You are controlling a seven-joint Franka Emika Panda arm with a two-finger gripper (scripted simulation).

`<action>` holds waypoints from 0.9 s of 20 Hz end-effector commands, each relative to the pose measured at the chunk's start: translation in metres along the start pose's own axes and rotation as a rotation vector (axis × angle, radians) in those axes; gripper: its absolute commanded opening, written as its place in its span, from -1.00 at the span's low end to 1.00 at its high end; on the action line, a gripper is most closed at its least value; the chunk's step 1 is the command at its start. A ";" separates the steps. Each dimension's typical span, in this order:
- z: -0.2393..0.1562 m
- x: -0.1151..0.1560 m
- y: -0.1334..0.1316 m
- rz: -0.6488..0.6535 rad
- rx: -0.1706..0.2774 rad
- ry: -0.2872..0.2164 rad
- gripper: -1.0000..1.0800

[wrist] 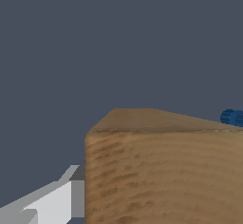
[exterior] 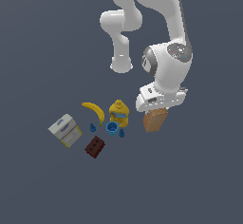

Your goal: Pick up a designated object from a clutter of objects.

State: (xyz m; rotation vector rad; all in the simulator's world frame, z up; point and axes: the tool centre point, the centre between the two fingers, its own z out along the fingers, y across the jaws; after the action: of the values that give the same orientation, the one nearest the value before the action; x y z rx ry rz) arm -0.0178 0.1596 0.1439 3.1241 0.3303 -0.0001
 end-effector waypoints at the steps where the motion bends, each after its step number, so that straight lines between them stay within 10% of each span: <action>1: 0.000 0.000 0.000 0.000 0.000 0.000 -1.00; 18: -0.069 0.025 0.057 -0.001 0.002 0.000 -1.00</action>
State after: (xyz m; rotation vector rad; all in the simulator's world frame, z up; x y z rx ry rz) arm 0.0107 0.1172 0.1975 3.1251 0.3318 -0.0154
